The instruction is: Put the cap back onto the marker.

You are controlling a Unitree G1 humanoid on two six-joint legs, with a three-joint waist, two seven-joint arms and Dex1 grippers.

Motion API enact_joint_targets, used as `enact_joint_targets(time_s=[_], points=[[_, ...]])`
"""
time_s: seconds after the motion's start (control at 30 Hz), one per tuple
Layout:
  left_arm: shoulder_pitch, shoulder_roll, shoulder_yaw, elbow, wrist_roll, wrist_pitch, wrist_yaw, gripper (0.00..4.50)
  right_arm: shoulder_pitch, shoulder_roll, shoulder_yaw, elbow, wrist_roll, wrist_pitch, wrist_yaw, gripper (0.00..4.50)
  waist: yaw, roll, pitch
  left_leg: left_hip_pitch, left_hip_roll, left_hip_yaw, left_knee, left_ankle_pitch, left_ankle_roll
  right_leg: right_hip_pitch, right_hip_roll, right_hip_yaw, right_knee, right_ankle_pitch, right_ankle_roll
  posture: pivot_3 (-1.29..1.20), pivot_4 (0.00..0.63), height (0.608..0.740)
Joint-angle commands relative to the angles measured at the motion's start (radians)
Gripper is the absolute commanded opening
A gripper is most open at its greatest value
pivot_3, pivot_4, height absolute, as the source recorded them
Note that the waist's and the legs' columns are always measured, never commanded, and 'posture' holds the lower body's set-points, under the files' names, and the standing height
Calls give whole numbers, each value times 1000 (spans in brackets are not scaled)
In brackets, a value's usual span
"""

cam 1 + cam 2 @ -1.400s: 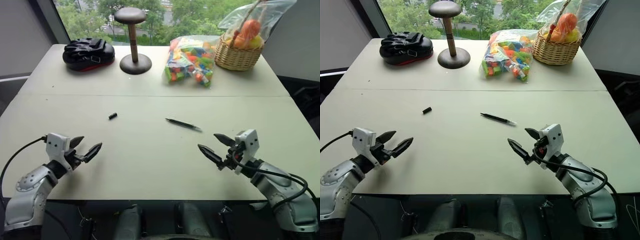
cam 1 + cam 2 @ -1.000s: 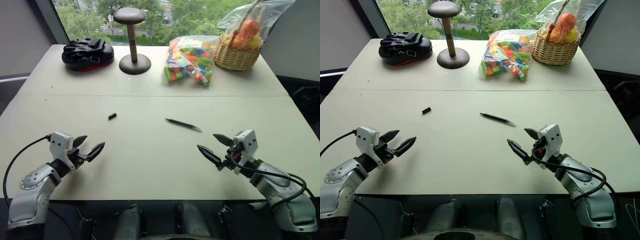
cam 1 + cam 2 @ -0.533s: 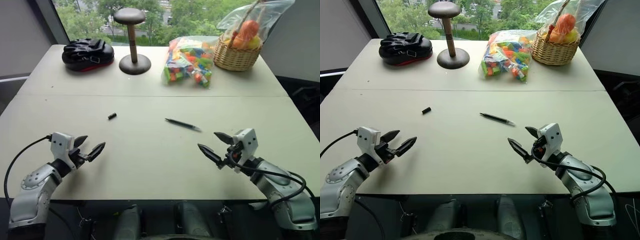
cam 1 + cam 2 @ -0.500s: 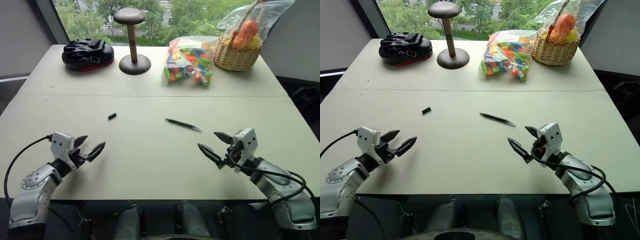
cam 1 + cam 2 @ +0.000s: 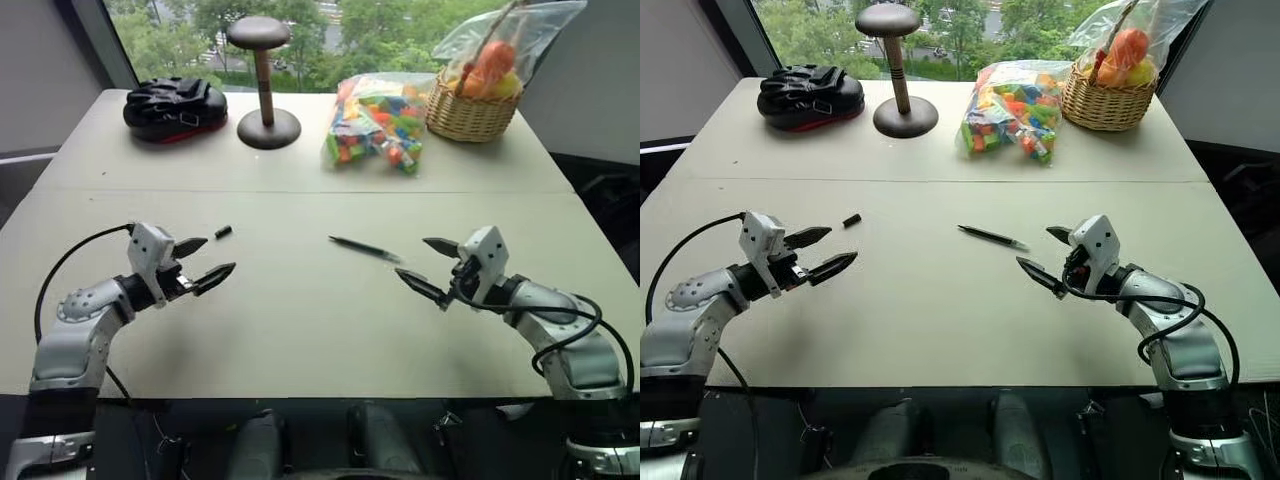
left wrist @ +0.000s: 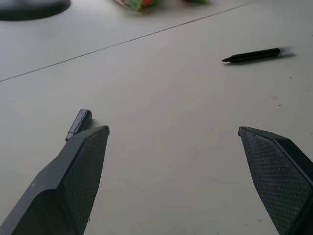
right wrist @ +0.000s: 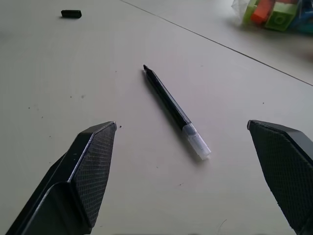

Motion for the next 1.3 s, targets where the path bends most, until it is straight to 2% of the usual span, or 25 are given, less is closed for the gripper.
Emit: enact_joint_targets(time_s=[0.03,0.27,0.53,0.9,1.3], points=[[-74,6,-60,89,30,-57,-100,4446,-87,-17,27,132,-38,-88,78,4500,0,0,0,0,0,0,0,0,0,0,0,0,0,0,0,0,150,740],[-194,-50,-136,222,80,-140,-158,4446,-258,11,110,379,-95,-206,209,4500,0,0,0,-2,1,0,0,0,0,-1,1,0,0,1,2,0,150,740],[-180,-93,-127,225,89,-165,-126,4446,-409,110,162,634,-173,-329,224,4500,-1,1,0,-2,1,1,3,0,-1,-1,1,0,2,1,2,0,150,740],[-94,-101,-110,152,83,-152,-57,4446,-556,186,200,839,-266,-335,205,4500,-2,1,1,-3,3,1,8,0,-1,-1,-1,0,6,1,2,0,150,740],[-60,-143,-121,138,86,-163,-5,4446,-661,235,253,955,-340,-323,241,4500,-3,2,1,-2,3,0,10,0,-1,-1,-2,0,9,1,2,0,150,740]])
